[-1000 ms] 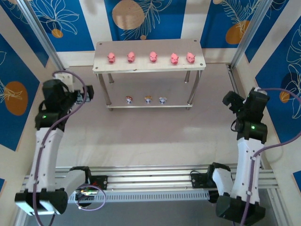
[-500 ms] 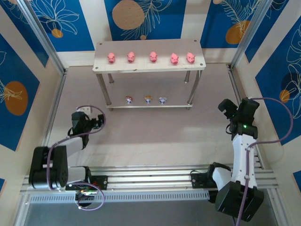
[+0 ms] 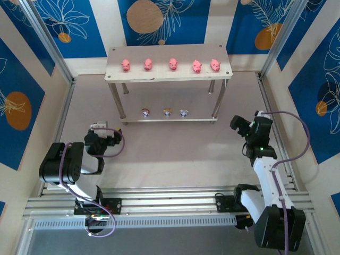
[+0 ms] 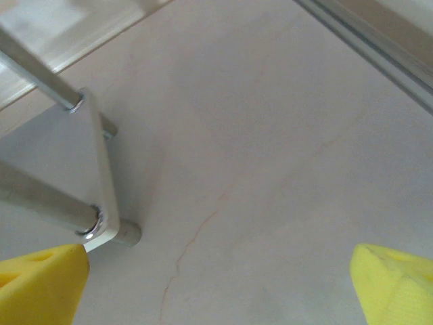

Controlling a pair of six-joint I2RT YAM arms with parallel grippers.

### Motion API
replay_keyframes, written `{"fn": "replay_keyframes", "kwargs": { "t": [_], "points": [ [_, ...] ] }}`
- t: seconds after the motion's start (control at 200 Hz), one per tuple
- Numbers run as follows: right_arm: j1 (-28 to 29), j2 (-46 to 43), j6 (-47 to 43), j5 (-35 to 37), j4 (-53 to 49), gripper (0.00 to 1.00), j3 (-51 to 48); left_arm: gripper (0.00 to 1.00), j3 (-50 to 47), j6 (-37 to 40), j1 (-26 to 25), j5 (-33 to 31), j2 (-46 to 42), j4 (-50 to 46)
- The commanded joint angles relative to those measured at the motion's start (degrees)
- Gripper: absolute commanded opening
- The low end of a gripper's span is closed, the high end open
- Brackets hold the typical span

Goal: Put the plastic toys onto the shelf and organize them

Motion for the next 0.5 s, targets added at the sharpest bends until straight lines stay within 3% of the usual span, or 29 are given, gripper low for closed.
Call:
{"fn": "replay_keyframes", "kwargs": {
  "t": [0.0, 0.125, 0.335, 0.495],
  "points": [
    [4.2, 0.2, -7.0, 0.4, 20.2, 0.99, -7.6, 1.0, 0.0, 1.2, -0.6, 1.0, 0.1, 6.7],
    [8.6, 5.5, -11.3, 3.3, 30.6, 0.99, -12.3, 1.0, 0.6, 1.9, -0.6, 2.8, -0.2, 4.9],
    [9.7, 17.4, -10.1, 1.2, 43.6, 0.99, -13.0, 1.0, 1.3, 2.7, -1.0, 3.4, -0.5, 3.4],
    [14.3, 28.2, -21.3, 4.0, 49.9, 0.99, -8.6, 1.0, 2.1, 2.8, -1.1, 3.5, -0.8, 1.5]
  ]
}}
